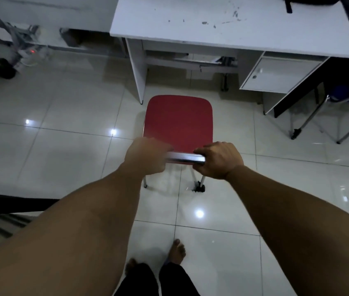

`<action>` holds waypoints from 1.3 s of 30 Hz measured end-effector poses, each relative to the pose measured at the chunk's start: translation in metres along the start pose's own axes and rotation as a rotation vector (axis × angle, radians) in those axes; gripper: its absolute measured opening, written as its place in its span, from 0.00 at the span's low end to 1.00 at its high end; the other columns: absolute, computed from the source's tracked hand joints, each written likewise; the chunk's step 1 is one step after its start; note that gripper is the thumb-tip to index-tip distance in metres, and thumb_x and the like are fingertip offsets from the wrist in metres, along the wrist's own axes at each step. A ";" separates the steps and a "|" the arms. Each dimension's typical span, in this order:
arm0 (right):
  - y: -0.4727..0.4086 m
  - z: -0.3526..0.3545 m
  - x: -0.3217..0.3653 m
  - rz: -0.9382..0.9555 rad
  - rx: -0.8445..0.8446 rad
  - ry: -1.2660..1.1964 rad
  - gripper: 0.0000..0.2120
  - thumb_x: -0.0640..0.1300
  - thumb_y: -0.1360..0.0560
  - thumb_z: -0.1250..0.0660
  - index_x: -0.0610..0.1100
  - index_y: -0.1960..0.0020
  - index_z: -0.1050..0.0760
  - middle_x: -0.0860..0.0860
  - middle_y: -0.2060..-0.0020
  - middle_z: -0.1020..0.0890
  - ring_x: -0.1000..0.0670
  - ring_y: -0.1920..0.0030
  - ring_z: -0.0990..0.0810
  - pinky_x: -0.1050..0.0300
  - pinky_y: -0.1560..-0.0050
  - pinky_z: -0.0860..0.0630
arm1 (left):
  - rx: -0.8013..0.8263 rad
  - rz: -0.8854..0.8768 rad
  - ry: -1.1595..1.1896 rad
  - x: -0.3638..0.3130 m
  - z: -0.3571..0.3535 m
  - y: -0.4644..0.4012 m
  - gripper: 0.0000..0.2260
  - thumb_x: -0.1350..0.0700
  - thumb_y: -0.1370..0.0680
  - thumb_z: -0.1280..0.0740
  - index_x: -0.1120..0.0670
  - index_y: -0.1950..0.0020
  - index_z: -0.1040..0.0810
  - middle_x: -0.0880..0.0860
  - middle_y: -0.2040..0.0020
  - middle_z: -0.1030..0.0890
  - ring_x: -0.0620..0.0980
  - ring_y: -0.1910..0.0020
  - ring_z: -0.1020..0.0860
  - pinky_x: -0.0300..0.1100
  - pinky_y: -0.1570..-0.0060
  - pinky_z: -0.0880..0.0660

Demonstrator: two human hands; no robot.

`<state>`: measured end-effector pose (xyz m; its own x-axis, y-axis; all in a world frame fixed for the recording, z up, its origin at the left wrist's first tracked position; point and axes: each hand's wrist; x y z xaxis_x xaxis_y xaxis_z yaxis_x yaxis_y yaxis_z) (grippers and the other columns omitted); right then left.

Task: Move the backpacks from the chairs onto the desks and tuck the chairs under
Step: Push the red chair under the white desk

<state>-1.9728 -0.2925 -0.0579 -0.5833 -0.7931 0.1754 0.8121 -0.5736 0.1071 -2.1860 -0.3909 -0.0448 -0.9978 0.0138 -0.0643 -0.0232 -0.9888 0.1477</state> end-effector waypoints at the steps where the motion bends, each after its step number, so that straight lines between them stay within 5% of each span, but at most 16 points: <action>1: -0.002 0.002 -0.007 0.006 0.009 0.003 0.17 0.63 0.28 0.38 0.54 0.50 0.18 0.56 0.67 0.19 0.51 0.69 0.22 0.56 0.66 0.22 | 0.001 0.009 0.004 -0.003 0.000 -0.005 0.16 0.46 0.30 0.33 0.42 0.43 0.19 0.46 0.58 0.16 0.51 0.61 0.18 0.45 0.57 0.21; 17: -0.067 0.013 -0.032 -0.041 0.027 0.032 0.17 0.62 0.30 0.38 0.53 0.53 0.19 0.54 0.64 0.19 0.47 0.67 0.22 0.57 0.67 0.26 | -0.080 -0.070 -0.006 0.046 0.003 -0.072 0.15 0.47 0.31 0.28 0.44 0.45 0.16 0.47 0.65 0.15 0.50 0.70 0.19 0.43 0.64 0.21; 39: -0.210 0.041 -0.113 -0.120 0.058 0.077 0.20 0.67 0.30 0.39 0.54 0.50 0.20 0.56 0.61 0.19 0.51 0.66 0.23 0.54 0.64 0.22 | -0.092 -0.104 0.001 0.116 0.024 -0.224 0.19 0.46 0.27 0.35 0.42 0.36 0.22 0.46 0.59 0.15 0.50 0.63 0.18 0.43 0.59 0.23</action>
<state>-2.0765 -0.0742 -0.0599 -0.6737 -0.7343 0.0831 0.7350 -0.6540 0.1793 -2.2981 -0.1641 -0.0618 -0.9903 0.1168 -0.0755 -0.1207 -0.9915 0.0487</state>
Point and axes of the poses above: each hand's wrist, its own y-axis away from the middle knuckle, its own z-axis out of the back of the hand, x = y × z
